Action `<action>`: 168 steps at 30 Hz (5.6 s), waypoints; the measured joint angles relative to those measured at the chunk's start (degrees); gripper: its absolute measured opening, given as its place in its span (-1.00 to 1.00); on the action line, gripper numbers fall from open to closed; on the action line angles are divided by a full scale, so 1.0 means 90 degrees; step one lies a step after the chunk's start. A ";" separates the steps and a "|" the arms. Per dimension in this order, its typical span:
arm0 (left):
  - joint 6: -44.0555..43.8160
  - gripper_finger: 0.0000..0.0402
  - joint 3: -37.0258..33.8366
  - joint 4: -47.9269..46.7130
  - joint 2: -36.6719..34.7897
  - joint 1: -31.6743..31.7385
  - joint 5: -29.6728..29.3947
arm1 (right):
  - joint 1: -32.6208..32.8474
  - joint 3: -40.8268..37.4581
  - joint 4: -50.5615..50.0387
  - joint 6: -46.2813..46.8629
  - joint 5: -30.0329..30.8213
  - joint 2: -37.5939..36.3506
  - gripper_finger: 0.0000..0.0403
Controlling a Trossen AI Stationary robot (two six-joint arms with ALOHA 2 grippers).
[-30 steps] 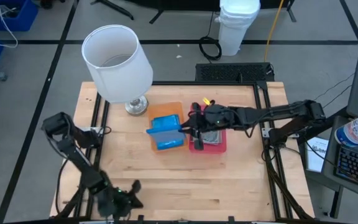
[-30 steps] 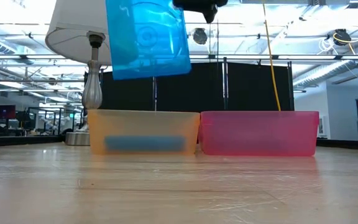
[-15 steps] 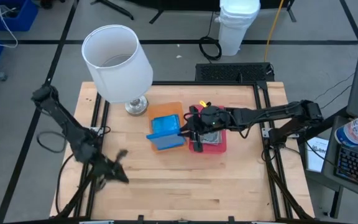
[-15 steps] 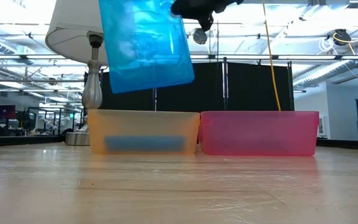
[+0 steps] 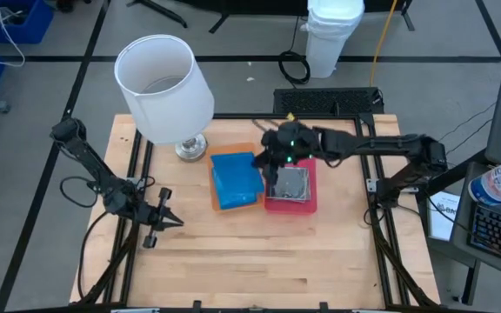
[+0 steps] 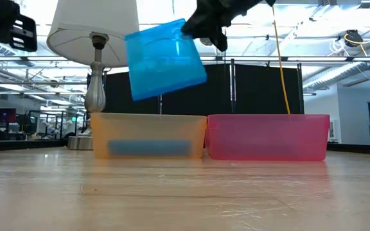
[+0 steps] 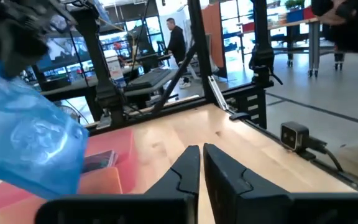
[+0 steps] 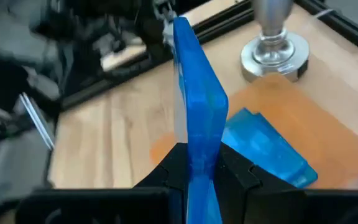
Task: Pick & place jewel cases by type
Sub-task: Put the black CD case into the orange bin, then return to Home Position
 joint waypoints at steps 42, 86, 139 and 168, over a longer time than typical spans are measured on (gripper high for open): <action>-0.0334 -0.79 -0.0035 -0.0033 0.0002 -0.0010 0.0299 | -0.1020 0.1150 -0.0838 0.2110 -0.1467 0.2580 -0.51; 0.2605 -0.98 0.5238 -0.5734 0.0738 0.0327 -0.1028 | 0.0891 0.0774 -0.1924 -0.3801 0.0972 -0.2344 -0.99; -0.0180 -1.00 0.0689 -0.3496 -0.2395 0.4193 0.3468 | 0.0910 -0.7320 0.2459 -0.2083 0.1123 -0.8312 -1.00; -0.0083 -1.00 0.0209 -0.4628 -0.3725 0.4091 0.3461 | 0.0778 -0.8618 0.2487 -0.1840 0.1130 -0.9735 -1.00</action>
